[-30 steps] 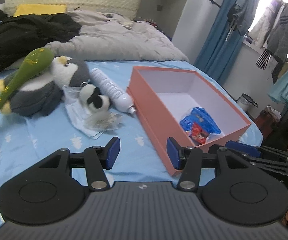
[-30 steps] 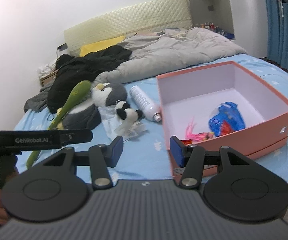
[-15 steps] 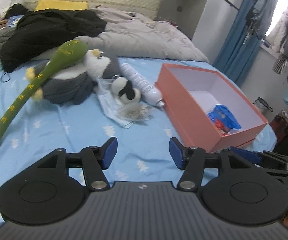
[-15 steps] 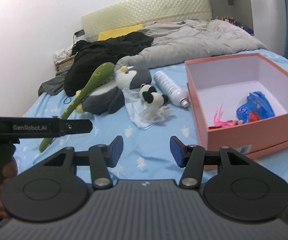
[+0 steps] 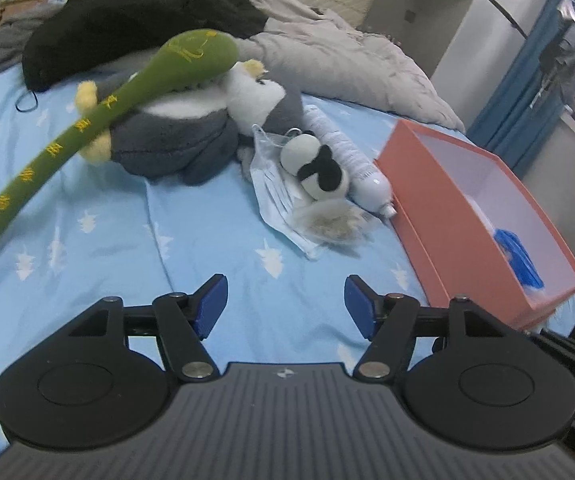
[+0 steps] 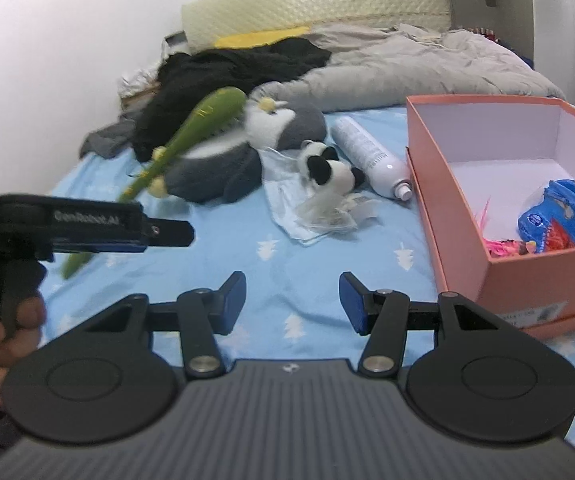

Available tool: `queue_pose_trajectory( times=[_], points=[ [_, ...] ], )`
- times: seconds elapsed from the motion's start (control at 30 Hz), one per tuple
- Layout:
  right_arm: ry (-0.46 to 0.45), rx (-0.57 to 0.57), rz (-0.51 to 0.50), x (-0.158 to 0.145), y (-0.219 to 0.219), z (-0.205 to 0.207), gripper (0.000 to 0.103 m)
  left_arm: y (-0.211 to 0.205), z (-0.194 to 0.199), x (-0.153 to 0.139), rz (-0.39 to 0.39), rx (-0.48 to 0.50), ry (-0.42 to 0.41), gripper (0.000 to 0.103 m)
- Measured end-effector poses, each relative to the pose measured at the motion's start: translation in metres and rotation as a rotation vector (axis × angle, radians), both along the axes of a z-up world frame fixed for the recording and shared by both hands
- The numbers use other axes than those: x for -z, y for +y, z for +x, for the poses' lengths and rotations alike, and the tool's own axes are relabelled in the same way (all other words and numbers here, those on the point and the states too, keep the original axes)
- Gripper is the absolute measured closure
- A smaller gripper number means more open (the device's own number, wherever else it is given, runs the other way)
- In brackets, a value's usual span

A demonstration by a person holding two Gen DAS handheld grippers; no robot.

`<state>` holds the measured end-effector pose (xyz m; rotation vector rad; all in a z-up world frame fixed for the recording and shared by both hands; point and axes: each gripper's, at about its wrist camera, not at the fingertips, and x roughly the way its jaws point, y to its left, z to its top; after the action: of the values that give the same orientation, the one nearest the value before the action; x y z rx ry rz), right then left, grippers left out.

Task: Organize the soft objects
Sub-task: 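Move both open tools away from the box toward the plush toys, then grasp the clear plastic piece with the left tool while the right tool grasps the barcode packet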

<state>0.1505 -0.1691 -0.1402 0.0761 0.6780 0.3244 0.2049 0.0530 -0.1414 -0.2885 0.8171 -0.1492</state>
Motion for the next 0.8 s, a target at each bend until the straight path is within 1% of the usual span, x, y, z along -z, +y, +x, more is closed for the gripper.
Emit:
queue_pose_trajectory(
  times=[0.03, 0.1, 0.13, 0.27, 0.37, 0.43, 0.53, 0.67, 0.73, 0.8],
  points=[
    [-0.003, 0.0, -0.003, 0.005, 0.001, 0.007, 0.047, 0.001, 0.007, 0.005, -0.008, -0.01, 0.002, 0.033],
    [0.001, 0.003, -0.012, 0.016, 0.001, 0.023, 0.035, 0.004, 0.025, 0.017, -0.029, -0.03, 0.012, 0.033],
    [-0.003, 0.0, -0.016, 0.02, 0.001, 0.03, 0.034, 0.005, 0.032, 0.023, -0.039, -0.041, 0.018, 0.033],
    [-0.019, -0.008, -0.05, 0.04, 0.004, 0.062, 0.034, 0.006, 0.065, 0.046, -0.099, -0.062, 0.04, 0.034],
    [-0.058, -0.009, -0.088, 0.051, 0.011, 0.085, 0.034, 0.003, 0.084, 0.056, -0.122, -0.062, 0.049, 0.034],
    [-0.067, -0.002, -0.096, 0.057, 0.013, 0.099, 0.034, 0.001, 0.096, 0.061, -0.137, -0.057, 0.056, 0.035],
    [-0.077, 0.002, -0.078, 0.065, 0.013, 0.113, 0.034, -0.005, 0.108, 0.064, -0.134, -0.035, 0.047, 0.038],
    [-0.089, 0.009, -0.103, 0.078, 0.017, 0.127, 0.034, -0.017, 0.127, 0.062, -0.122, 0.033, 0.038, 0.038],
    [-0.092, 0.012, -0.111, 0.083, 0.018, 0.133, 0.034, -0.022, 0.138, 0.061, -0.123, 0.05, 0.042, 0.038],
    [-0.091, 0.005, -0.112, 0.087, 0.017, 0.137, 0.035, -0.026, 0.148, 0.061, -0.142, 0.065, 0.053, 0.036]
  ],
)
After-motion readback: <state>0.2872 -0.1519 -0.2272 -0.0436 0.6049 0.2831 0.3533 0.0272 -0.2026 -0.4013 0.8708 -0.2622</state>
